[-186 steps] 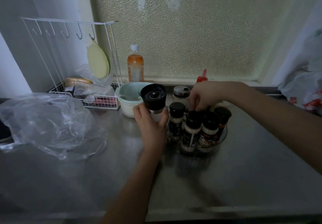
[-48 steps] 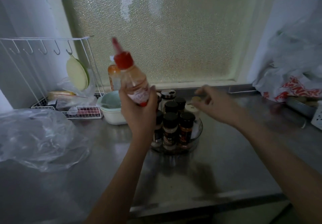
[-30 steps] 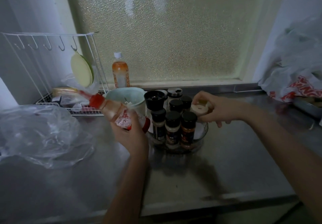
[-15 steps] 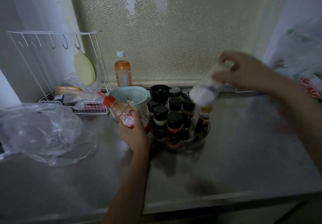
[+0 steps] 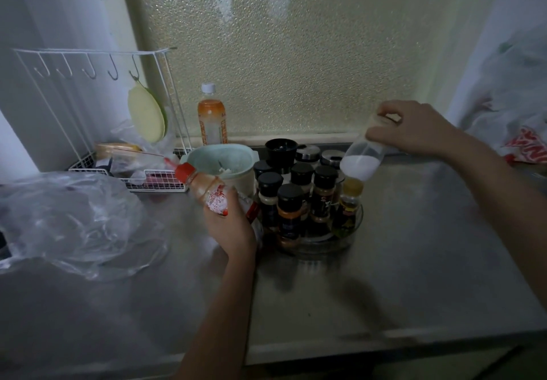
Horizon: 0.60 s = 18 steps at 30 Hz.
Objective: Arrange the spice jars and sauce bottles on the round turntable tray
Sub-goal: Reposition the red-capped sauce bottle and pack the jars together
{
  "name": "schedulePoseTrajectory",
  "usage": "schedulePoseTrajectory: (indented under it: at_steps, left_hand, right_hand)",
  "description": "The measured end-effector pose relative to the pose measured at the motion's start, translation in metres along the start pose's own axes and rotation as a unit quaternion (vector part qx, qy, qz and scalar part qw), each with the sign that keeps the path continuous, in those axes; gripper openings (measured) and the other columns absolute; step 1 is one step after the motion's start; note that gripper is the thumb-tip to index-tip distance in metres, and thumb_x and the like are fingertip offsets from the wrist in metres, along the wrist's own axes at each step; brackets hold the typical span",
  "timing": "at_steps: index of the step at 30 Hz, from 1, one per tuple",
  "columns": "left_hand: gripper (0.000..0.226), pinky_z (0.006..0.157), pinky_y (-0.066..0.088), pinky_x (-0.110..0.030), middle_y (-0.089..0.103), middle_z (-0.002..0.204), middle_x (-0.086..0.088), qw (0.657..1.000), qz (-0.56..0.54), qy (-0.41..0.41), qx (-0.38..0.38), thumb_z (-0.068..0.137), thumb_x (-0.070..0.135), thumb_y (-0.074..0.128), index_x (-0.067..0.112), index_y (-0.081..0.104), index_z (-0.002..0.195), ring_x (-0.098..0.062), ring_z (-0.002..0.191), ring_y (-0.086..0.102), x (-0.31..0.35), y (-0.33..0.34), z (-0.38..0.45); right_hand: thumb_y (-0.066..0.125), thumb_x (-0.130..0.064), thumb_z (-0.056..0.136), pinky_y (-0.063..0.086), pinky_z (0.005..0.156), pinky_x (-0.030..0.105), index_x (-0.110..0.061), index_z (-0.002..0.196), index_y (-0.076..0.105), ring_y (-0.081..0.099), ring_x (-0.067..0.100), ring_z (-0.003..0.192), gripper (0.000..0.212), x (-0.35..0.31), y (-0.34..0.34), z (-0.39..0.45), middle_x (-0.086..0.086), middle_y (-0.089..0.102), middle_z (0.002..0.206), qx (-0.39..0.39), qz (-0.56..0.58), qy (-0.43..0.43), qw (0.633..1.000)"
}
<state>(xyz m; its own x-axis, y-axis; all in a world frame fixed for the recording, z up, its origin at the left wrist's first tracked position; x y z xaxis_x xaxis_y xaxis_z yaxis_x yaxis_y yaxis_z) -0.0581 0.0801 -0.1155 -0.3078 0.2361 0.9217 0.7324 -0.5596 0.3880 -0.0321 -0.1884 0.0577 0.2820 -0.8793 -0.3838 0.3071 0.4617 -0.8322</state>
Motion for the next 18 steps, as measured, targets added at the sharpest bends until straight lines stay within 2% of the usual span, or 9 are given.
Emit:
schedulePoseTrajectory:
  at_steps: [4, 6, 8, 9, 13, 18]
  left_hand:
    - [0.028, 0.060, 0.047, -0.008, 0.061, 0.093, 0.001, 1.000, 0.009, 0.013, -0.001, 0.087, 0.027, 0.064, 0.010, 0.058, 0.108, -0.004, 0.077, 0.058, -0.001, 0.000, 0.000]
    - [0.030, 0.066, 0.049, -0.013, 0.063, 0.095, 0.001, 1.000, 0.018, 0.017, -0.005, 0.086, 0.029, 0.065, 0.010, 0.058, 0.108, -0.001, 0.077, 0.058, -0.003, 0.000, 0.001]
    - [0.027, 0.068, 0.049, -0.015, 0.063, 0.093, 0.001, 0.999, 0.025, 0.023, -0.008, 0.085, 0.030, 0.065, 0.013, 0.059, 0.103, -0.001, 0.077, 0.059, -0.003, 0.000, 0.003]
    - [0.024, 0.068, 0.049, -0.017, 0.063, 0.091, 0.003, 0.999, 0.023, 0.023, -0.009, 0.085, 0.031, 0.065, 0.015, 0.058, 0.101, -0.002, 0.077, 0.059, -0.004, 0.000, 0.003]
    - [0.025, 0.065, 0.046, -0.018, 0.060, 0.086, 0.012, 1.000, 0.017, 0.016, -0.012, 0.086, 0.032, 0.065, 0.016, 0.057, 0.104, -0.004, 0.079, 0.060, -0.003, 0.000, 0.000]
    - [0.027, 0.074, 0.052, -0.029, 0.065, 0.092, 0.004, 0.998, 0.018, 0.048, -0.027, 0.081, 0.035, 0.067, 0.020, 0.058, 0.102, -0.011, 0.084, 0.064, -0.007, 0.002, 0.004]
  right_hand:
    - [0.068, -0.033, 0.081, 0.037, 0.077, 0.030, -0.012, 0.108, 0.061, 0.050, 0.021, 0.088, 0.035, -0.002, 0.006, -0.003, 0.007, 0.059, 0.106, -0.027, -0.040, -0.008, 0.999]
    - [0.069, -0.036, 0.079, 0.042, 0.064, 0.028, -0.017, 0.104, 0.062, 0.053, 0.018, 0.070, 0.032, -0.001, 0.015, -0.005, 0.006, 0.062, 0.091, -0.056, -0.028, 0.003, 0.998]
    - [0.068, -0.038, 0.078, 0.041, 0.045, 0.021, -0.024, 0.107, 0.060, 0.052, 0.014, 0.052, 0.033, 0.002, 0.028, -0.008, 0.002, 0.059, 0.072, -0.109, 0.006, 0.032, 0.994]
    - [0.066, -0.039, 0.078, 0.040, 0.041, 0.021, -0.027, 0.111, 0.058, 0.053, 0.015, 0.047, 0.036, 0.005, 0.035, -0.009, 0.004, 0.060, 0.068, -0.134, 0.012, 0.045, 0.990]
    - [0.060, -0.039, 0.083, 0.046, 0.044, 0.026, -0.029, 0.123, 0.053, 0.059, 0.019, 0.054, 0.042, 0.015, 0.052, -0.013, 0.010, 0.063, 0.073, -0.182, 0.017, 0.058, 0.981]
    - [0.049, -0.035, 0.093, 0.054, 0.049, 0.032, -0.029, 0.134, 0.045, 0.062, 0.021, 0.065, 0.042, 0.021, 0.058, -0.020, 0.008, 0.062, 0.084, -0.246, 0.060, 0.079, 0.964]
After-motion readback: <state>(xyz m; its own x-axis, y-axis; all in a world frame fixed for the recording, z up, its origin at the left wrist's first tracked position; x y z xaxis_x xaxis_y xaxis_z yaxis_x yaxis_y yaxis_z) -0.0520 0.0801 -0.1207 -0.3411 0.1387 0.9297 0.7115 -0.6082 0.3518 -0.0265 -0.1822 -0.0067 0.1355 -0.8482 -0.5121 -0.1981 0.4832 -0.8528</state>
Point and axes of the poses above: each hand's wrist, its own z-axis towards the middle knuckle, its own y-axis out of the palm, x = y × z, the point moved 3 cm from there along z, towards the middle knuckle
